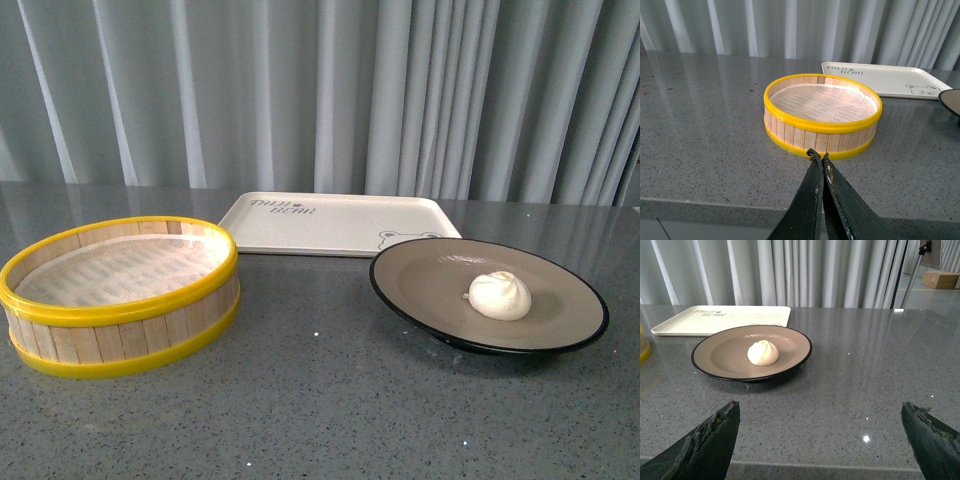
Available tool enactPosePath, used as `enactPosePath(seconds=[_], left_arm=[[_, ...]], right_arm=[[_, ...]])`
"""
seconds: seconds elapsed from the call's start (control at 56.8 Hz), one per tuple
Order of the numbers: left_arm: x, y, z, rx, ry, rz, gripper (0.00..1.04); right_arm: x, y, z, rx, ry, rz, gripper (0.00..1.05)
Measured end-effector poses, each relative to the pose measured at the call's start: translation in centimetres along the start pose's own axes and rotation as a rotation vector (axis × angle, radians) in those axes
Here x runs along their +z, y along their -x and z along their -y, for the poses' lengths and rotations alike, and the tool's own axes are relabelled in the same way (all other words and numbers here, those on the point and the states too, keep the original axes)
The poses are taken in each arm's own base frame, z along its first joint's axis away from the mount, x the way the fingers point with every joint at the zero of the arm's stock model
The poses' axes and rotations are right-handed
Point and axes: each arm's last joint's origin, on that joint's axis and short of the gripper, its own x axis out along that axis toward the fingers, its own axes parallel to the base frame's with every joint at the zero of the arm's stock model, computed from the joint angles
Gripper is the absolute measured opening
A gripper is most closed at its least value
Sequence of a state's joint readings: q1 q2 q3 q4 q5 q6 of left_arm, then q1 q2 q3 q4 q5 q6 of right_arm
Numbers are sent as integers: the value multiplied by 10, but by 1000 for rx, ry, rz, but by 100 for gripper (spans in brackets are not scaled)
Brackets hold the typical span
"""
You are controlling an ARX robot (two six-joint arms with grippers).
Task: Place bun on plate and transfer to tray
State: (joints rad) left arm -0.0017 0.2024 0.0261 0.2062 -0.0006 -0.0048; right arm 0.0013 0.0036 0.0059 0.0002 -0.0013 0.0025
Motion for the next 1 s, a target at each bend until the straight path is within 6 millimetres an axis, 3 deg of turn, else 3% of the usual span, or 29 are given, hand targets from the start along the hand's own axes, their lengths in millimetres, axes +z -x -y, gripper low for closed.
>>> enactPosePath(seconds=[0.511,1.004], left_arm=[[-3,14,0,0,1,-7,4],[-3,14,0,0,0,-7,91]], right_arm=[[0,0,0,0,0,0,96],[0,0,0,0,0,0,96]])
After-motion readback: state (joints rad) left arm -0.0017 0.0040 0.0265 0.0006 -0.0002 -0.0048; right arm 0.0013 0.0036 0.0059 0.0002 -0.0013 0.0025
